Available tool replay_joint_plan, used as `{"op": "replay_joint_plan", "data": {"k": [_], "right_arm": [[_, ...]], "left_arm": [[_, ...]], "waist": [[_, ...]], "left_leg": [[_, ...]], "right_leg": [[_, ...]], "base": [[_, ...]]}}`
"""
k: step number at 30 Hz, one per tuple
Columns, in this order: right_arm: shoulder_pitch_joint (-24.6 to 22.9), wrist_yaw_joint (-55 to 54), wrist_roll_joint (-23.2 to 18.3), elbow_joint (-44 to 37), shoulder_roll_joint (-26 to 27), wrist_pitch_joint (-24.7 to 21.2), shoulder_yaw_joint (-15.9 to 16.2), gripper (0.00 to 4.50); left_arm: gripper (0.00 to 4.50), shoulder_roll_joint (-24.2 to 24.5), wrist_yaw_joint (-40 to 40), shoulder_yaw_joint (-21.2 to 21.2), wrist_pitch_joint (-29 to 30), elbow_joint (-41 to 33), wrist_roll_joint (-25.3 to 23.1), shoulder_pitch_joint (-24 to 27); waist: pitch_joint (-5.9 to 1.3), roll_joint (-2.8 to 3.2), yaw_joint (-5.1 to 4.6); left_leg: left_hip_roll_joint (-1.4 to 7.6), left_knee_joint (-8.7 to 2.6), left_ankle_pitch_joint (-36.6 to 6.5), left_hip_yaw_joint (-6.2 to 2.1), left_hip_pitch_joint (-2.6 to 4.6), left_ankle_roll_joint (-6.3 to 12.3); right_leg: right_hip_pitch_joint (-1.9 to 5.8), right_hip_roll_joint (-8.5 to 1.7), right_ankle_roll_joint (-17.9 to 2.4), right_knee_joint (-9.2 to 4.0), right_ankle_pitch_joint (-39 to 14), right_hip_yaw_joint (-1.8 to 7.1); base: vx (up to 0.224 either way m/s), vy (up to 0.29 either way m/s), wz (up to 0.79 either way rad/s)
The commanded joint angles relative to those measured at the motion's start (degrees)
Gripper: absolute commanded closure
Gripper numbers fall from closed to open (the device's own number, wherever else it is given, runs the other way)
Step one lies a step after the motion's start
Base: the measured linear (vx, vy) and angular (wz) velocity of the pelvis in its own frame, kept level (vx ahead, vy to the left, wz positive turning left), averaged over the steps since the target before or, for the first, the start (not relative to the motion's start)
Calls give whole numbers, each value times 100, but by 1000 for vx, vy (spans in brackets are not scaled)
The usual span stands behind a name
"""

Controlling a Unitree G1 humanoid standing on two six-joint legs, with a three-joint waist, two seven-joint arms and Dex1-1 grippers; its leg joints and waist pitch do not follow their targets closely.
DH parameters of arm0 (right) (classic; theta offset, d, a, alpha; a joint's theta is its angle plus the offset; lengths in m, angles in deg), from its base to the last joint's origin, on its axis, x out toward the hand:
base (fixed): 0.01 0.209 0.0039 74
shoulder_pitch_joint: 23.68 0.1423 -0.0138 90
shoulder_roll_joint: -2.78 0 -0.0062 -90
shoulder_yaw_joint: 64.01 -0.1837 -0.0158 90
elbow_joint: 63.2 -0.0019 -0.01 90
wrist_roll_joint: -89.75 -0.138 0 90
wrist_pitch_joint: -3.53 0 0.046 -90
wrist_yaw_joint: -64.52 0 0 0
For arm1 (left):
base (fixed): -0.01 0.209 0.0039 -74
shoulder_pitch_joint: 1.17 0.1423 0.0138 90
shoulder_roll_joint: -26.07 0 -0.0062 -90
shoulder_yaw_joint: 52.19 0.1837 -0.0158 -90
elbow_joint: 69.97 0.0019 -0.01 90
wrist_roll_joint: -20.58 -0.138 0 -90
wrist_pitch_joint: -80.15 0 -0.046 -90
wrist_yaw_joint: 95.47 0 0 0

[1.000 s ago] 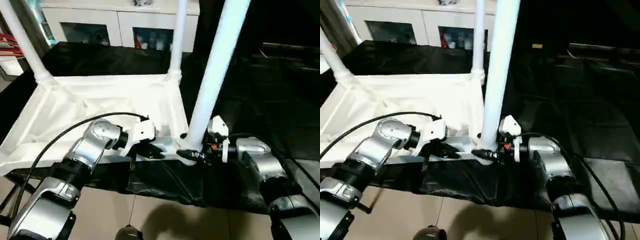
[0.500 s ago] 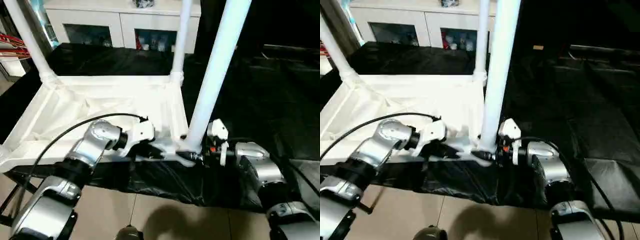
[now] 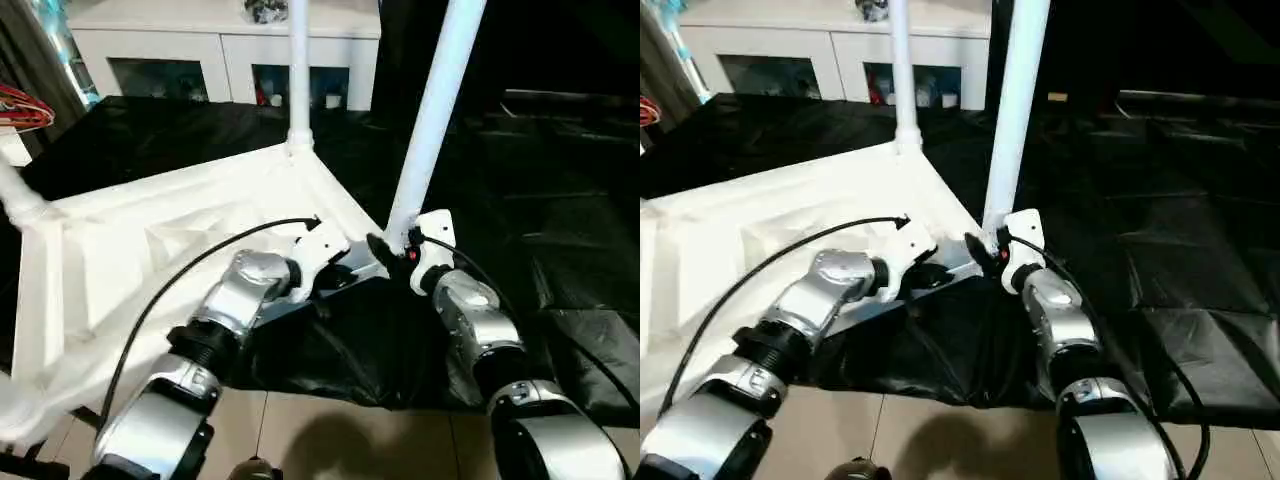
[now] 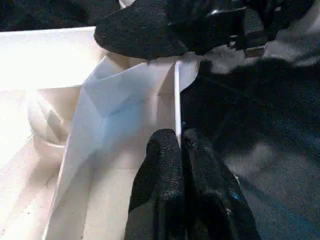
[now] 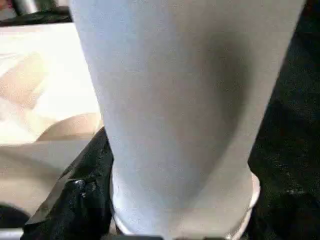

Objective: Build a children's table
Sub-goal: Rotate leg to tighten

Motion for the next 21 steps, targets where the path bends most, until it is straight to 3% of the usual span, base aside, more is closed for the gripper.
{"op": "replay_joint_plan", "data": {"k": [1, 9, 14, 15, 16, 21], "right_arm": [[-132, 172, 103, 385, 383, -186, 219, 116], [-221, 849, -37, 184, 161, -114, 241, 58], [-508, 2021, -41, -289, -349, 8, 447, 51], [-560, 2226, -69, -389, -428, 26, 482, 51], [-655, 2583, -129, -580, -563, 34, 545, 51], [-881, 3578, -254, -1080, -976, -51, 713, 51]], "left_arm": [[450, -278, -66, 227, -204, -320, 67, -16], [450, 116, -710, 321, -505, -504, 123, 107], [450, 532, -1569, 399, -810, -723, 293, 251], [450, 591, -1676, 418, -846, -735, 304, 261], [450, 687, -1839, 448, -913, -742, 330, 270], [450, 902, -2227, 469, -1030, -713, 376, 265]], "waist": [[-399, -4, -23], [-404, 14, -43], [-438, 33, 4], [-444, 69, 19], [-440, 43, 25], [-412, 62, 71]], "left_leg": [[229, -473, -2180, -136, 58, 0], [236, -488, -2163, -127, 59, 58], [255, -443, -1691, -84, 36, 221], [257, -435, -1665, -82, 51, 234], [255, -422, -1637, -71, 28, 290], [268, -451, -1862, -82, 46, 257]], "right_leg": [[209, -384, -1052, -501, -2036, 235], [235, -381, -1081, -501, -1945, 236], [266, -351, -1336, -408, -1119, 228], [263, -346, -1381, -404, -1049, 224], [277, -343, -1404, -388, -917, 224], [277, -355, -1367, -435, -1389, 217]], "base": [[0, 0, 0], [0, 0, 0], [0, 0, 0], [0, 0, 0], [0, 0, 0], [0, 0, 0]]}}
